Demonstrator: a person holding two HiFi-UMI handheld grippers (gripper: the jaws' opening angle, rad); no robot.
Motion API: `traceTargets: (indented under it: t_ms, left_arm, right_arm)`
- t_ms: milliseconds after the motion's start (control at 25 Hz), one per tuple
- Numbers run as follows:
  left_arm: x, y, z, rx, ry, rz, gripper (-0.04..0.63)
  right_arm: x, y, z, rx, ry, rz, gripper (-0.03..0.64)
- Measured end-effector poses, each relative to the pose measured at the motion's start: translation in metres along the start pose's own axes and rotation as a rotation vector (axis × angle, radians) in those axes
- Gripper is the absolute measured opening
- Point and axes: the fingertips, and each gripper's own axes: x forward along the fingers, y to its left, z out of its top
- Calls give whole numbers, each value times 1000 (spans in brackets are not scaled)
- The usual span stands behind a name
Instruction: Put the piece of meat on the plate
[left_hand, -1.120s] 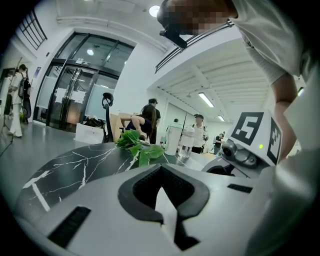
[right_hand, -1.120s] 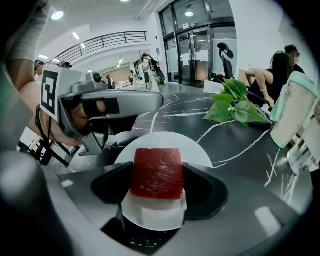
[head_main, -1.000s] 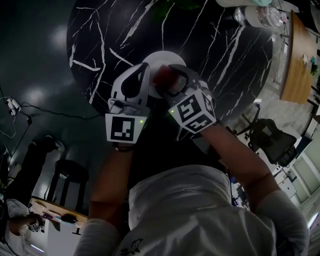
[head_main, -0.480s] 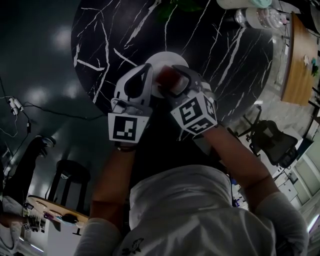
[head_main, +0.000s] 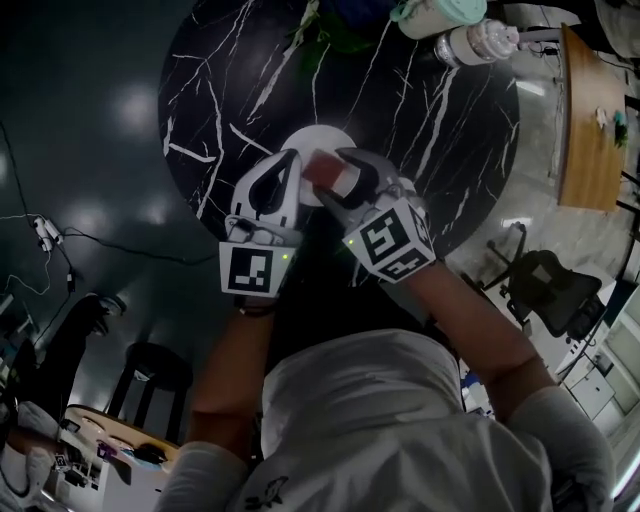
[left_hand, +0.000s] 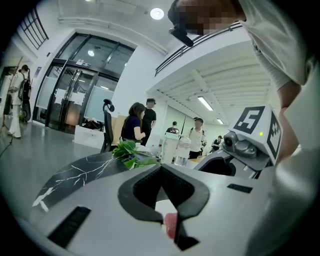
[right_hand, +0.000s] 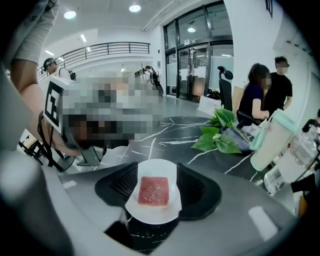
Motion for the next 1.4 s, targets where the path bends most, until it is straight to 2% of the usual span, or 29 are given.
traceTargets:
  t_ms: [320, 480, 680, 800, 1000, 1400]
  left_arm:
    - [-13, -35, 58, 3, -34, -16, 5]
    - [-33, -67, 91, 7, -40, -12, 5]
    - [-41, -98, 144, 70, -100, -39, 5]
    - [-53, -120, 172, 67, -116, -47, 5]
    - [-62, -148, 198, 32, -151, -28, 5]
    - [-77, -198, 269, 65, -182, 0, 5]
  right_arm:
    - [-63, -11, 43, -9, -108, -66, 147]
    - [-116, -5, 67, -9, -168, -69, 100]
    - [-171, -10, 102, -22, -281, -110, 57]
    - [-209, -6, 119, -11, -348, -118, 32]
    - [-257, 0, 132, 9, -420, -94, 21]
    - [-340, 10, 167, 33, -598, -78, 3]
